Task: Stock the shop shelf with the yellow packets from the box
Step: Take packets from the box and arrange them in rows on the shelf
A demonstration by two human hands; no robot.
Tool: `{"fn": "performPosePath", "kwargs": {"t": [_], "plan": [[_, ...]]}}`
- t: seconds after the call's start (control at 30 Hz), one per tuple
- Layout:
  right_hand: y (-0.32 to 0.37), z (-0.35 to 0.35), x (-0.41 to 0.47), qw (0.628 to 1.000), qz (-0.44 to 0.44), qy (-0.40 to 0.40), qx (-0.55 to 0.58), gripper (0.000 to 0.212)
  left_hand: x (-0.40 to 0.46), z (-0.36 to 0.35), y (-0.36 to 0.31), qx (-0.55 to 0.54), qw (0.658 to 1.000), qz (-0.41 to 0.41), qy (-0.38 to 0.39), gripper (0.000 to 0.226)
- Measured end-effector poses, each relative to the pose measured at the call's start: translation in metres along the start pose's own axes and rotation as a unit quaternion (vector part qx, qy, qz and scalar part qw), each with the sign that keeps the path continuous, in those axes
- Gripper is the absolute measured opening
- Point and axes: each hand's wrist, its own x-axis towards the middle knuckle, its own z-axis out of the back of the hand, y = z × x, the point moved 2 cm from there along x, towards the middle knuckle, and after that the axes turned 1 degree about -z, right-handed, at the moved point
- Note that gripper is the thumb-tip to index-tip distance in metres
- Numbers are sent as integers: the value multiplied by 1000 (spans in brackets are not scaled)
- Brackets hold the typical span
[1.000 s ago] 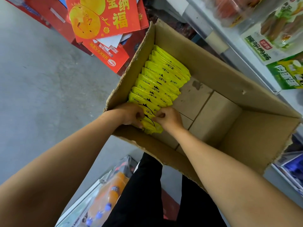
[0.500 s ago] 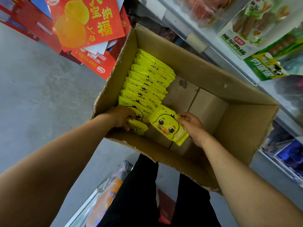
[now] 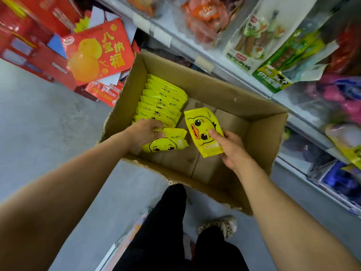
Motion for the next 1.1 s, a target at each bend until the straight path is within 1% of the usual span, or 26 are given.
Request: {"fn": "performPosePath", "kwargs": {"t": [0.1,0.17,0.2,0.27,0.3,0.4,0.43,0.47,0.5,0.53,0.57,0.6,0.63,0.67,0.7,0.73,0.83,0.9,1.03,1.1], "plan": [[20,27,-33,999,35,24,35,28,-21,0,-42,-30,999,-10,-13,39],[31,54,-60,997,59,26,47,29,-42,-4,-79,-78,997,-15,-20,42],[35,70,-75,996,70,22,50,27,-55,-7,-99,-107,994,-22,-23,40],[41,109,-106,993,98,9,58,28,-82,-16,-144,-160,986,-42,-23,19],[42,130,-122,992,110,0,60,32,-94,-22,-166,-174,983,-57,-2,16],[43,193,-173,987,140,-32,77,45,-127,-47,-238,-175,977,-95,81,22],[42,214,-191,984,152,-43,84,49,-134,-58,-262,-168,973,-101,122,27],[42,236,-209,981,165,-54,91,52,-142,-70,-286,-160,968,-106,159,42],[42,257,-228,977,178,-63,97,52,-146,-82,-310,-140,966,-116,184,59],[41,279,-248,973,192,-71,105,50,-151,-93,-335,-117,966,-125,196,65],[41,301,-268,968,208,-79,118,48,-157,-103,-361,-96,965,-141,201,58],[40,322,-289,962,224,-88,129,50,-164,-112,-386,-75,964,-156,202,46],[39,342,-310,956,241,-97,138,59,-171,-121,-412,-58,962,-174,204,35],[38,362,-330,949,257,-107,147,71,-177,-128,-437,-37,960,-192,201,30],[38,382,-350,941,275,-117,159,76,-183,-136,-463,-10,956,-214,199,28],[39,402,-370,932,293,-127,173,73,-190,-144,-488,16,952,-234,199,29],[44,459,-425,895,358,-155,215,53,-210,-165,-563,79,938,-282,188,39],[49,493,-461,869,402,-177,228,47,-227,-178,-613,107,926,-316,177,36],[64,554,-523,820,460,-235,246,50,-257,-199,-705,163,895,-388,151,27],[73,580,-547,795,485,-263,253,53,-270,-208,-744,169,883,-410,154,29]]}}
